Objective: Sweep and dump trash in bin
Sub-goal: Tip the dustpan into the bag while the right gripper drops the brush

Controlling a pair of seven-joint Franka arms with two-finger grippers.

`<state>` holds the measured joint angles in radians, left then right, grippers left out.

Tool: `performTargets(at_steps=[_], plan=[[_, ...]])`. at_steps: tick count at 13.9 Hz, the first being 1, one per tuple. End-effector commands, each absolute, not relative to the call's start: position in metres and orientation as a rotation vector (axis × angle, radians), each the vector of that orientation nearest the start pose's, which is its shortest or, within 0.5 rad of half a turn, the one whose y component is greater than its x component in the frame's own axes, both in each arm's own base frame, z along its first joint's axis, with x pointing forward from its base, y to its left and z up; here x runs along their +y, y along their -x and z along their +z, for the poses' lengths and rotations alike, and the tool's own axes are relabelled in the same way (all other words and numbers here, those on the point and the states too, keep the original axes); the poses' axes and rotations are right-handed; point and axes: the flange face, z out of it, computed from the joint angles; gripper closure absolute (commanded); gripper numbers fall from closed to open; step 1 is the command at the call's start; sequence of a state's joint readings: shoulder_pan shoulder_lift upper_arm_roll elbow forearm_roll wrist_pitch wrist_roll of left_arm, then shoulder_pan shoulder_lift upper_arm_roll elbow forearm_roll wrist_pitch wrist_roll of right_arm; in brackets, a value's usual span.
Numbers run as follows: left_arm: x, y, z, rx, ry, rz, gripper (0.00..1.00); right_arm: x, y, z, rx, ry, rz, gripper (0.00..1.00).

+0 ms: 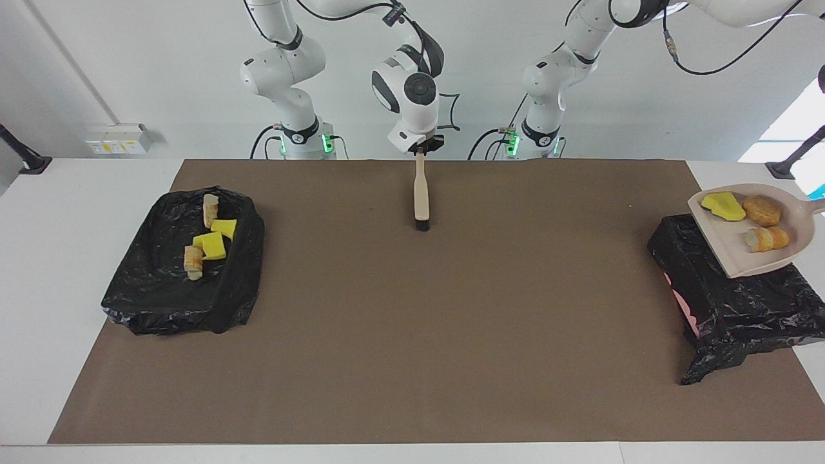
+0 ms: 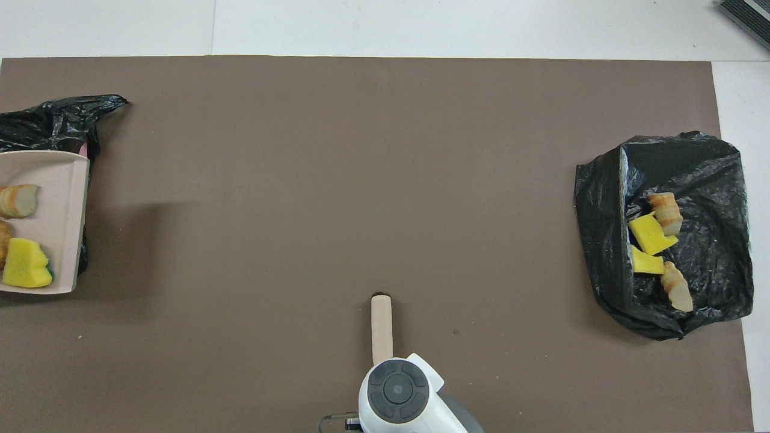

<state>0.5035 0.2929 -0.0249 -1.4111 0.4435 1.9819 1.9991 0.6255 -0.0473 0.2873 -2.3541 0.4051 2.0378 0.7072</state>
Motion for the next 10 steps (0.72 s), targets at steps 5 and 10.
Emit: performTargets(at_steps=[5, 10], plan=[[0.303, -0.610, 0.591, 1.733, 1.582, 0.678, 1.00, 0.377, -0.291, 0.337, 0.045, 3.024, 0.601, 0.00], [0.250, -0.606, 0.602, 1.623, 1.467, 0.757, 1.00, 0.361, -0.342, 0.368, 0.149, 2.983, 0.494, 0.00]])
